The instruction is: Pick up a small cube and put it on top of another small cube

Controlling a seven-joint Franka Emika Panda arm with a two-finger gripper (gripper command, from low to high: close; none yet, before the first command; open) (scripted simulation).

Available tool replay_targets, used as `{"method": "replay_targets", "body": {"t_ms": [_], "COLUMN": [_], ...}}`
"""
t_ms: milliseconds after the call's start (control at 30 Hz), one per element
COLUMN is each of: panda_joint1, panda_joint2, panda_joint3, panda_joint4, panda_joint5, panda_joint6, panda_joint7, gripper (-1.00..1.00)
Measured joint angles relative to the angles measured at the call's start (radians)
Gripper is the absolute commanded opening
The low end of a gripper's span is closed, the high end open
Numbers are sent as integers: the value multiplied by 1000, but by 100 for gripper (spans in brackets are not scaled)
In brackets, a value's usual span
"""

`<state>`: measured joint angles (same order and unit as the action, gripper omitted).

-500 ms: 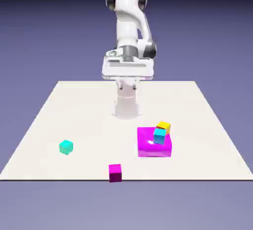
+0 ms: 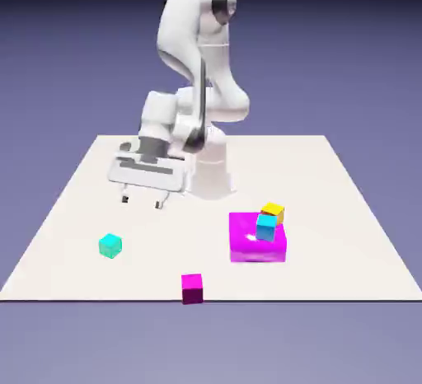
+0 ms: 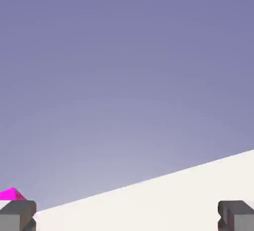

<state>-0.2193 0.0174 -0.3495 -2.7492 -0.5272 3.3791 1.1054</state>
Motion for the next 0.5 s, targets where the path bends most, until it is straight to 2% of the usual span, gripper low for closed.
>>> {"method": "replay_targets", "body": {"t_ms": [300,500], "panda_joint1": [-143,-138], "panda_joint2": [326,543], "panda_joint3": [-192,-151], "panda_joint4": [35,137], "panda_joint5": [-289,-191], "panda_joint6": [190,304], "panda_joint7": [201,192], "gripper": [0,0]}}
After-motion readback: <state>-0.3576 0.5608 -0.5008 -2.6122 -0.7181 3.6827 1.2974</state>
